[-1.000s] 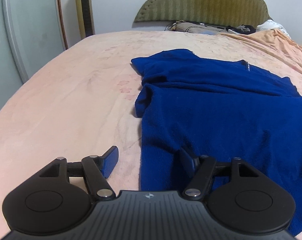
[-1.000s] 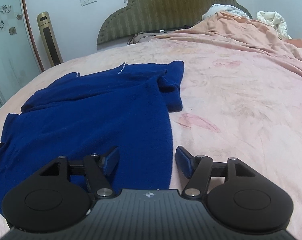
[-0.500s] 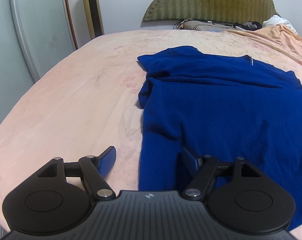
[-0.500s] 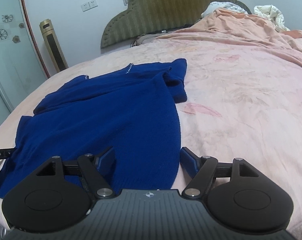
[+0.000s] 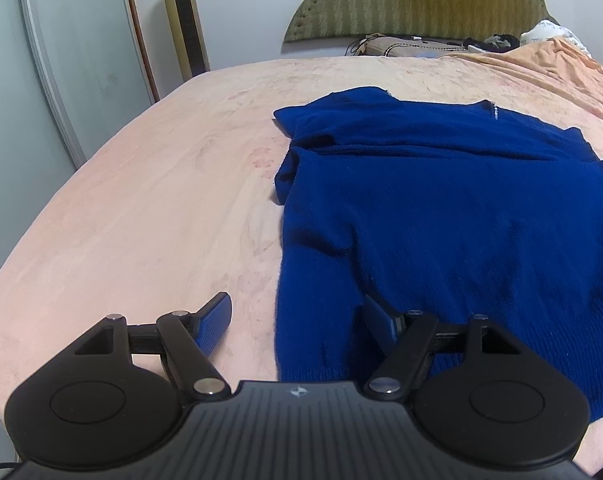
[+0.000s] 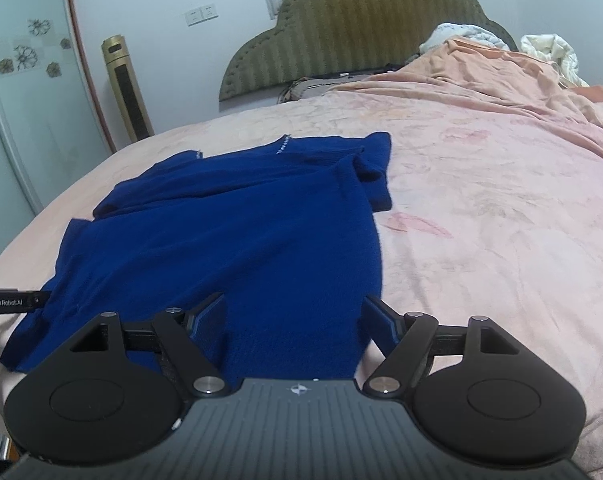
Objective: Fold small clothes
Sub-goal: 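Move both open grippers to the sweater's ribbed hem, then close both grippers on the ribbed hem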
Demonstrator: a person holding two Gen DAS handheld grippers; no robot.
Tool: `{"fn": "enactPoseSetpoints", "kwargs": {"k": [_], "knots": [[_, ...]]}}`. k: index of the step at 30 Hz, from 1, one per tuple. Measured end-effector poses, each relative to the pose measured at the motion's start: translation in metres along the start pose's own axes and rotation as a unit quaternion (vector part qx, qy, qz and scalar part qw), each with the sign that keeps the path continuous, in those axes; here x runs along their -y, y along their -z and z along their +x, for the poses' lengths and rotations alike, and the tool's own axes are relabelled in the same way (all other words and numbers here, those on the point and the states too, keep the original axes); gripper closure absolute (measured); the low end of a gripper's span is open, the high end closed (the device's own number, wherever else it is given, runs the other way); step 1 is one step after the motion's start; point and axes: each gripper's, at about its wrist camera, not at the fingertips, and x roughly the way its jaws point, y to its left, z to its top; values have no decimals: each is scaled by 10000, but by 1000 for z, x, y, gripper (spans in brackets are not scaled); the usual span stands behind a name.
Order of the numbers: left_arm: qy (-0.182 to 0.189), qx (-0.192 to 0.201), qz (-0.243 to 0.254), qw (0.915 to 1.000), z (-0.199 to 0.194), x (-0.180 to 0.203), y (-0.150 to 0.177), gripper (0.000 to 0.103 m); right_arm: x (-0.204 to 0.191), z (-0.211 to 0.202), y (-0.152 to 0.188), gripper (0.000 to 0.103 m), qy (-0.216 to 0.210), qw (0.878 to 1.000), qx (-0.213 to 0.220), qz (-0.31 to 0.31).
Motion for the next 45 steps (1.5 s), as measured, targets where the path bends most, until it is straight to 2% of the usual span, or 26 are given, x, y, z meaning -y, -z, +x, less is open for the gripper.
{"fn": "enactPoseSetpoints", "kwargs": {"k": [6,8,10,16,21,23,28,33,36,38,41,43,45], "knots": [[-26,30,53,10000,-5,-2,3,29,-9,1,5,19,130,9995,-61,-280],[-43,66,79,9999,-8,-3,4,20,-6,-1,7,19,207,9994,-62,-288],[-50,112,130,9998,-12,-4,7,19,-1,-3,9,19,271,9994,-76,-210],[298,14,81,9995,-17,-16,17,18,15,-10,18,20,273,9995,-144,-14],[541,-257,-270,9978,-10,-30,22,18,13,-10,24,30,117,9997,-229,-22],[594,-290,-354,9972,-10,-32,23,18,9,-9,25,37,66,9996,-253,-62],[823,-325,-417,9952,-12,-29,24,18,-1,-10,28,46,-81,9994,-285,-184],[721,-311,-574,9953,-11,-22,25,19,-8,-8,29,54,-93,9990,-289,-313],[643,-332,-612,9955,-11,-16,23,20,-11,-9,29,63,-140,9989,-282,-349],[632,-334,-580,9958,-12,-12,23,28,-13,-8,30,73,-186,9989,-278,-338],[619,-312,-471,9965,-14,-7,22,42,-14,-7,31,80,-257,9988,-284,-300],[600,-280,-412,9970,-16,-3,22,65,-14,-7,31,83,-259,9988,-266,-305],[610,-254,-338,9972,-17,1,22,73,-14,-9,32,85,-284,9989,-242,-299]]}}
